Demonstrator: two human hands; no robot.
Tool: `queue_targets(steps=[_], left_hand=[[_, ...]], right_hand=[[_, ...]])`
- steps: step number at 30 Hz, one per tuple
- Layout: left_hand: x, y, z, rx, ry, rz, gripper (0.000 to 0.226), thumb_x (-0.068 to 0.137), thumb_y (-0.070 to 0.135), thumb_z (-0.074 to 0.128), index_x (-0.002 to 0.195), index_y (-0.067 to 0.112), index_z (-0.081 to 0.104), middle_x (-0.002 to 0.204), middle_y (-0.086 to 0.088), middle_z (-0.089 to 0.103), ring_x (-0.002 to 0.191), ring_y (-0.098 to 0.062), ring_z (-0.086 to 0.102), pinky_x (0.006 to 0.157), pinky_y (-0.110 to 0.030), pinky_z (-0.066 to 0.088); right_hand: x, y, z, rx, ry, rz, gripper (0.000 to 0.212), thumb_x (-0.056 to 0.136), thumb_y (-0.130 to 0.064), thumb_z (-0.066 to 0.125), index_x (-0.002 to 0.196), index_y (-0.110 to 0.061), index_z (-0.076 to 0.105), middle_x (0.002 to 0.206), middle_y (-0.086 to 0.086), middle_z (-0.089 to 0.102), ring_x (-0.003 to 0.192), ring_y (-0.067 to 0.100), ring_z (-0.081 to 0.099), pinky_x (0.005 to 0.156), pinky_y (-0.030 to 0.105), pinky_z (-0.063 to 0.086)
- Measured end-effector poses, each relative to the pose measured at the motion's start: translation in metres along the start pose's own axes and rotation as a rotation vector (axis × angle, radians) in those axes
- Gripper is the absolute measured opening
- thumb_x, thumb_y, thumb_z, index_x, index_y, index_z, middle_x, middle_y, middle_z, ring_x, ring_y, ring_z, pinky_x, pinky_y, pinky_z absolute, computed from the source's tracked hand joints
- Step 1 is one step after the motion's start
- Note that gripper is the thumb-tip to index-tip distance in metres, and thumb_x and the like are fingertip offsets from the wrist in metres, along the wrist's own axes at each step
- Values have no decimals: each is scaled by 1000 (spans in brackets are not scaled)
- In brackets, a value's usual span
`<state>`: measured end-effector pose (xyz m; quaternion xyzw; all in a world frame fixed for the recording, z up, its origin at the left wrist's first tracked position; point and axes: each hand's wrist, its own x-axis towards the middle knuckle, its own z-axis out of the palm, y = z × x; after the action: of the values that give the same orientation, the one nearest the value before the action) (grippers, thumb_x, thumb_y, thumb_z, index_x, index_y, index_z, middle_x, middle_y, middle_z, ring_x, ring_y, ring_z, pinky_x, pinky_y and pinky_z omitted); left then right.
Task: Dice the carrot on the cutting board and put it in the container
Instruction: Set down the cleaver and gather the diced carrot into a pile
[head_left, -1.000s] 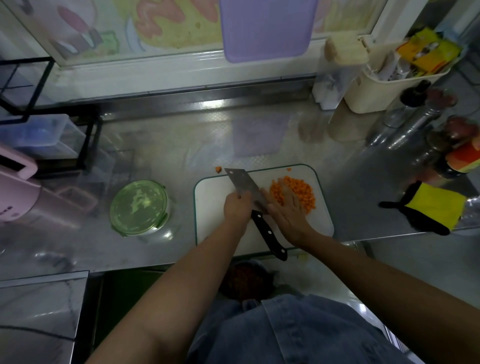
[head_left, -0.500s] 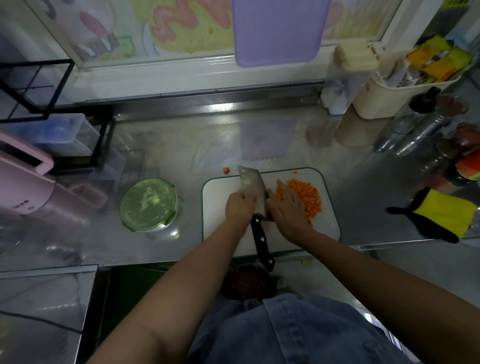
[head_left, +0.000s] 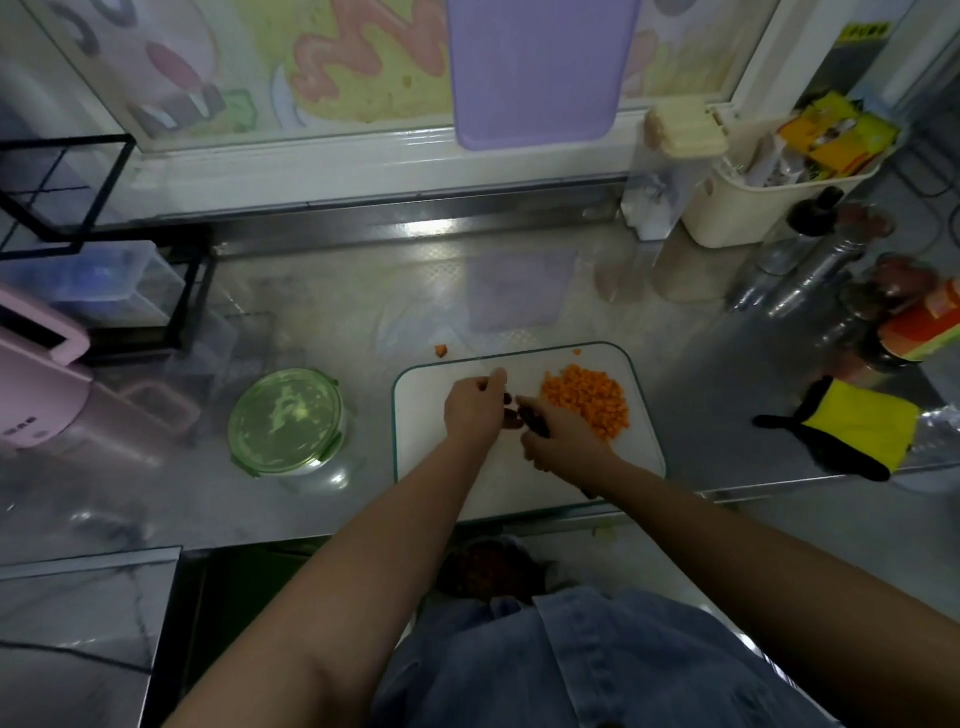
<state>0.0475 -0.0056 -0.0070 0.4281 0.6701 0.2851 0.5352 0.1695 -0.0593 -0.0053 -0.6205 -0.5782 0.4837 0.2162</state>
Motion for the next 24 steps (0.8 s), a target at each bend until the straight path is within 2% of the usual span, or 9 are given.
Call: queue_targets(steps=[2, 5, 7, 8, 11, 15, 18, 21, 24], left_hand=[[-2, 2, 5, 1, -35, 26, 40, 100, 38, 44, 83, 8, 65, 83, -14, 69, 71, -31, 67, 74, -40, 57], [-4, -9, 6, 404, -3, 267, 36, 101, 35, 37, 109, 15, 65, 107, -14, 59, 98, -28, 58, 83, -32, 44], [-9, -19, 5, 532, -20, 378, 39, 101, 37, 37, 132, 24, 55, 125, -12, 46, 114, -25, 46, 96, -33, 39], [-13, -21, 5, 575, -24, 445, 40, 101, 40, 37, 136, 27, 51, 130, -12, 42, 118, -25, 42, 100, -35, 38], [-19, -27, 11, 764, -84, 608, 54, 96, 53, 24, 139, 31, 48, 141, -14, 37, 123, -32, 36, 98, -40, 37], [-19, -34, 11, 871, -30, 551, 77, 91, 63, 5, 142, 21, 44, 145, -20, 35, 129, -37, 34, 98, -46, 41], [-18, -32, 10, 862, -49, 497, 60, 99, 55, 19, 149, 24, 31, 150, -16, 25, 136, -32, 24, 105, -43, 30], [-24, -26, 15, 859, -79, 558, 77, 87, 61, 4, 147, 25, 35, 149, -16, 29, 134, -33, 27, 101, -43, 35], [-23, -23, 19, 841, -40, 523, 77, 89, 58, 9, 145, 14, 38, 147, -23, 31, 133, -38, 29, 103, -52, 37]], right_hand=[[0, -2, -3, 260, 106, 57, 11, 96, -8, 42, 101, -9, 52, 65, 5, 50, 52, 15, 47, 47, 23, 42], [3, -3, -9, 666, 258, 179, 19, 98, -7, 36, 80, -9, 43, 55, 4, 40, 42, 15, 36, 38, 23, 34], [5, -1, -13, 840, 299, 257, 25, 100, -14, 37, 76, -12, 41, 48, 0, 39, 37, 11, 34, 36, 22, 31], [5, 0, -14, 886, 301, 277, 28, 101, -17, 38, 73, -13, 41, 46, -2, 39, 35, 10, 33, 36, 22, 31], [5, 3, -16, 948, 291, 289, 35, 102, -20, 36, 68, -16, 39, 43, -4, 38, 35, 9, 32, 36, 20, 29], [3, 9, -18, 922, 297, 280, 33, 101, -21, 36, 69, -15, 40, 46, -2, 37, 36, 10, 32, 37, 21, 29], [2, 12, -19, 882, 304, 279, 30, 101, -21, 38, 71, -14, 42, 47, -1, 38, 36, 11, 32, 37, 23, 30], [0, 11, -19, 863, 299, 271, 28, 101, -19, 38, 74, -13, 45, 47, 1, 38, 36, 12, 33, 37, 23, 30], [-2, 13, -19, 801, 278, 256, 25, 101, -20, 39, 79, -12, 47, 50, 3, 37, 38, 14, 33, 38, 23, 31]])
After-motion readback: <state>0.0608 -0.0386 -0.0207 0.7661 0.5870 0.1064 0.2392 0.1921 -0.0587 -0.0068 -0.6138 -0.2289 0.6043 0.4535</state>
